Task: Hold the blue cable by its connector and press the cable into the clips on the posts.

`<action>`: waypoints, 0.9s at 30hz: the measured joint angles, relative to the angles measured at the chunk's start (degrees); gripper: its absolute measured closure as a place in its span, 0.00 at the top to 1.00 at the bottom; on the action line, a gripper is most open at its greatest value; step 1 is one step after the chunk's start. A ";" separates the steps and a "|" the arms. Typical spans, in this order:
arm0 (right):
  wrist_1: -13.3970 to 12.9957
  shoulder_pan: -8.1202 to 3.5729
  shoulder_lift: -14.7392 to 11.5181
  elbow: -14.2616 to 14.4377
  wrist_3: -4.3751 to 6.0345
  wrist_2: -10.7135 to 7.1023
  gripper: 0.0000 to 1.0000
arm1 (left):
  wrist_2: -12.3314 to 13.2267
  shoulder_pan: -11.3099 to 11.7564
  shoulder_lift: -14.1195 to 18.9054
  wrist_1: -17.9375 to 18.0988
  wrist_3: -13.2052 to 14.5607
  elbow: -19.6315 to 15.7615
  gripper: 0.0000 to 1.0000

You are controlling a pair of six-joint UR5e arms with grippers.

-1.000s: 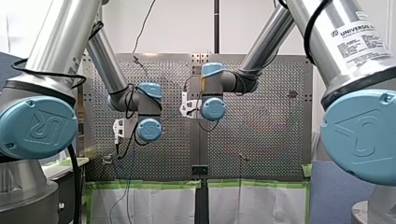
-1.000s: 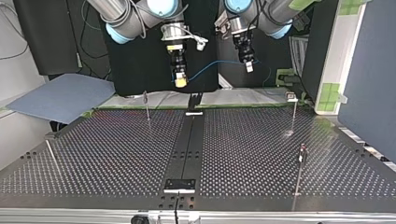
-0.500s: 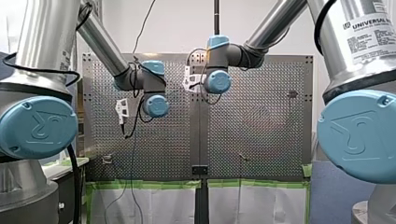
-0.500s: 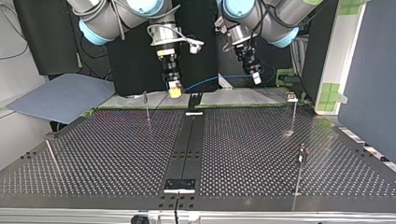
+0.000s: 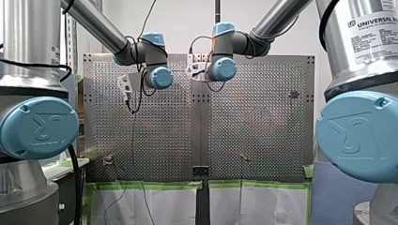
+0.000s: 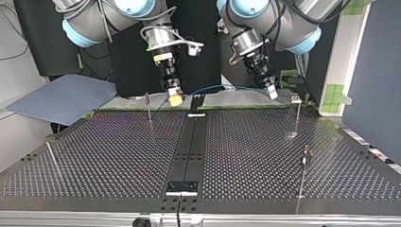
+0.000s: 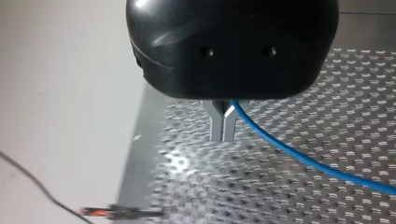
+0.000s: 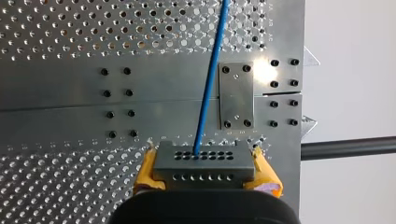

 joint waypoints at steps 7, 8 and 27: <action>1.40 -0.08 1.98 -2.86 -0.07 -1.99 0.00 | -0.22 0.81 3.84 -3.85 0.46 2.40 0.00; 1.52 -0.08 2.24 -3.20 -0.07 -2.18 0.00 | -0.26 1.03 4.46 -4.44 0.49 2.70 0.00; 1.88 0.90 3.32 -8.63 -0.05 -5.72 0.00 | 7.98 10.64 12.48 -14.75 0.74 3.94 0.00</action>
